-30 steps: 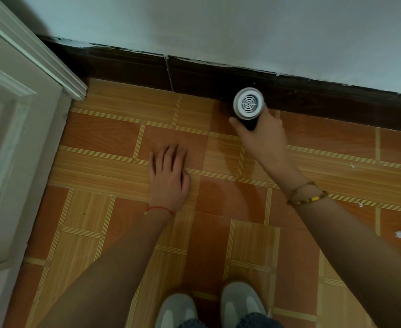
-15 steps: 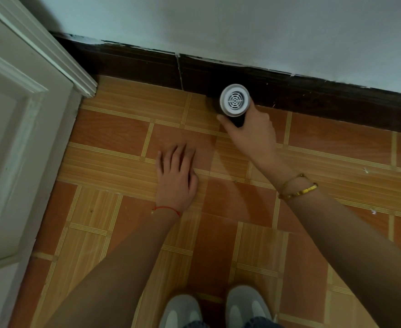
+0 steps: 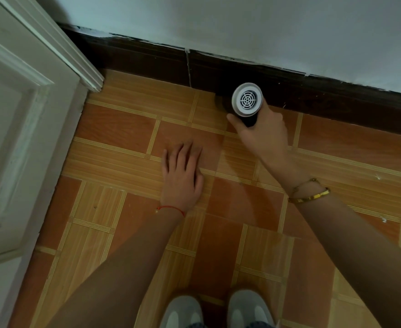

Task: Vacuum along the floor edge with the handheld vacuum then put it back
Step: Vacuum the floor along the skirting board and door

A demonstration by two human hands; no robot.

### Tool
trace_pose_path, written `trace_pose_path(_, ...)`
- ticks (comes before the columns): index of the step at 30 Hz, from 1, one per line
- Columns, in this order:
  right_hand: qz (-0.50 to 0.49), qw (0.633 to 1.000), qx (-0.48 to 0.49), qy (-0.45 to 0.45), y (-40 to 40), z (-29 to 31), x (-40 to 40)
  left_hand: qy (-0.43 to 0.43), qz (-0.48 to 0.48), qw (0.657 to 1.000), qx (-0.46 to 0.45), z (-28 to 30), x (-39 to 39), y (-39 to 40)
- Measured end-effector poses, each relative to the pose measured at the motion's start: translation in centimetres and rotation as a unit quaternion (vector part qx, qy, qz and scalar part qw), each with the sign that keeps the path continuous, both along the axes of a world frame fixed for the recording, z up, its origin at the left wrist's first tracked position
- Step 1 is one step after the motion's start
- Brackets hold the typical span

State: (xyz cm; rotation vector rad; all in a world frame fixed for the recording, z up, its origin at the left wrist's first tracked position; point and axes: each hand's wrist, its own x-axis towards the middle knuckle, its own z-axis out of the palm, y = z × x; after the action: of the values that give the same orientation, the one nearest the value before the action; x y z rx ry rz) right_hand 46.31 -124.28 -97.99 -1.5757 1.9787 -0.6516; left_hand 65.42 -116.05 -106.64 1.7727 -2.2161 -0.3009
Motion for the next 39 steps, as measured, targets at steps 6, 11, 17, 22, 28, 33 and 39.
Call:
trace_pose_path(6, 0.056, 0.998, -0.006, -0.025, -2.6, -0.1, 3.4, -0.004, -0.003, 1.000, 0.012, 0.0, 0.1, -0.1)
trace_pose_path(11, 0.104, 0.994, -0.009, -0.037, -5.1, -0.8, 6.5, -0.008, -0.003, 1.000, 0.017, 0.0, 0.1, -0.1)
trace_pose_path(17, 0.174, 0.984, -0.010, -0.046, -7.8, -0.9, 10.2, -0.008, -0.008, 1.000, 0.022, 0.1, 0.2, -0.1)
trace_pose_path(22, 0.205, 0.976, -0.004, -0.069, -9.0, -1.0, 13.0, 0.009, -0.007, 1.000, 0.025, 0.1, 0.3, -0.3)
trace_pose_path(28, 0.195, 0.968, 0.030, -0.154, -8.8, -1.3, 14.5, 0.008, -0.014, 1.000, 0.027, 0.4, 0.4, -0.2)
trace_pose_path(33, 0.252, 0.953, 0.074, -0.152, -6.6, -0.9, 15.2, 0.011, -0.022, 0.999, 0.036, 0.4, 0.7, 0.0)
trace_pose_path(39, 0.266, 0.957, 0.032, -0.114, -4.5, -0.4, 17.4, 0.027, -0.006, 0.998, 0.053, 1.5, 4.9, 3.1)
